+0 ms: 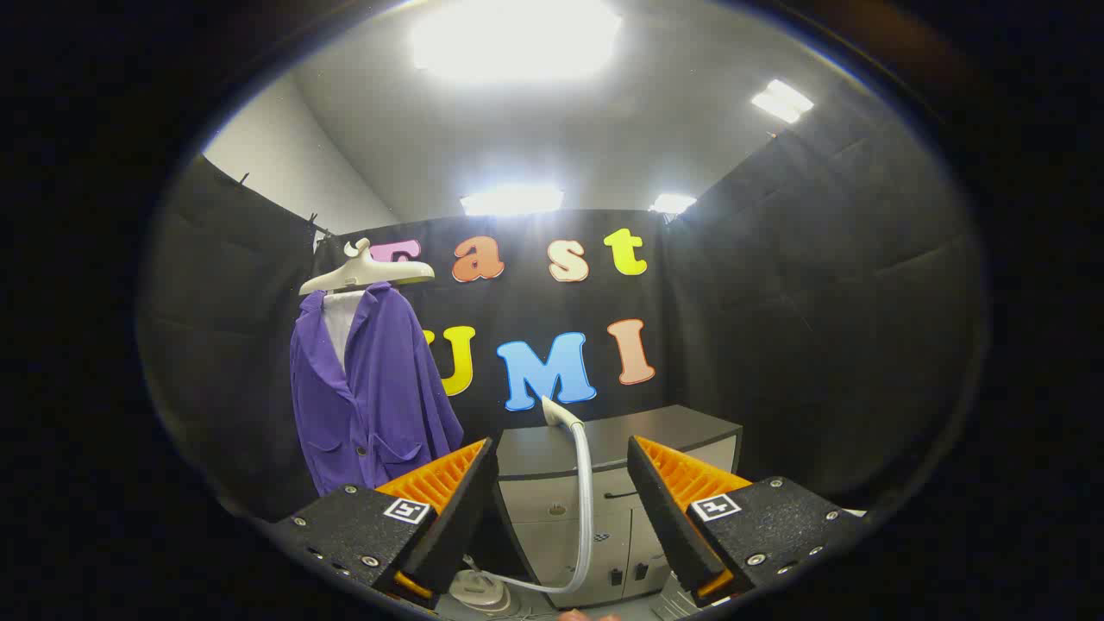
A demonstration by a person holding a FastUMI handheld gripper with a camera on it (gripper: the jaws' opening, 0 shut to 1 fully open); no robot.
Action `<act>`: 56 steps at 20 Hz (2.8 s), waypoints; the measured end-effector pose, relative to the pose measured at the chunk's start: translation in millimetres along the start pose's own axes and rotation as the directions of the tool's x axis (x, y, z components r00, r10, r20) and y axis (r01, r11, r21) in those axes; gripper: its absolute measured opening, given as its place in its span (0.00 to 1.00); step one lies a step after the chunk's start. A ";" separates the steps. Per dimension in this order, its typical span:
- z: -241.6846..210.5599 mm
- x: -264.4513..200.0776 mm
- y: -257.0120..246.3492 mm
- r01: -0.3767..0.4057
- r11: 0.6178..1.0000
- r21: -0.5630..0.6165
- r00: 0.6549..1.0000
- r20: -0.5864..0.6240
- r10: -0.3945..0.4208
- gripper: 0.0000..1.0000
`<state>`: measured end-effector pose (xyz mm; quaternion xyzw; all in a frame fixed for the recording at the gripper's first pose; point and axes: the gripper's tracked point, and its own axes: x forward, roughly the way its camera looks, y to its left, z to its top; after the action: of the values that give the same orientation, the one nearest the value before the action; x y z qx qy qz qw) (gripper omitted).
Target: Iron the clothes twice with a garment steamer, once on the left side and once on the right side.
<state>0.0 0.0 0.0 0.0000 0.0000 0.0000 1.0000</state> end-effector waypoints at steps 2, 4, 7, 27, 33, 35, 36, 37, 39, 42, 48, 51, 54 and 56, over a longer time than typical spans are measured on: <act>1.4 -1.9 1.2 0.003 1.000 0.007 1.000 -0.002 -0.003 0.93; 1.9 -4.4 2.4 0.005 1.000 0.002 1.000 0.000 -0.005 0.93; -0.8 -8.5 4.9 0.004 1.000 -0.013 1.000 -0.001 -0.004 0.93; -11.2 21.2 51.6 -0.075 0.996 -0.056 0.997 -0.034 0.073 0.93; -0.6 70.5 35.3 -0.067 0.995 -0.072 0.998 -0.027 0.065 0.93; -2.2 95.8 30.8 -0.086 0.995 -0.056 0.996 -0.041 0.084 0.93; -0.6 110.5 26.6 -0.090 0.995 -0.047 0.995 -0.044 0.088 0.93; -0.2 126.5 23.6 -0.093 0.995 -0.039 0.995 -0.048 0.091 0.93; 0.1 161.6 17.0 -0.100 0.994 -0.031 0.994 -0.057 0.099 0.93; -0.5 220.3 4.3 -0.109 0.994 -0.004 0.991 -0.077 0.108 0.94; -5.1 329.6 -19.4 -0.154 0.979 0.135 0.972 -0.155 0.174 0.93; -20.7 375.4 -37.1 -0.164 0.972 0.169 0.957 -0.213 0.199 0.93; -43.1 422.1 -41.2 -0.179 0.945 0.273 0.922 -0.290 0.258 0.93; -58.9 441.0 -46.0 -0.170 0.921 0.351 0.900 -0.325 0.290 0.93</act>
<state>441.0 -46.0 -58.9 0.1592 0.1886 0.1198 0.9616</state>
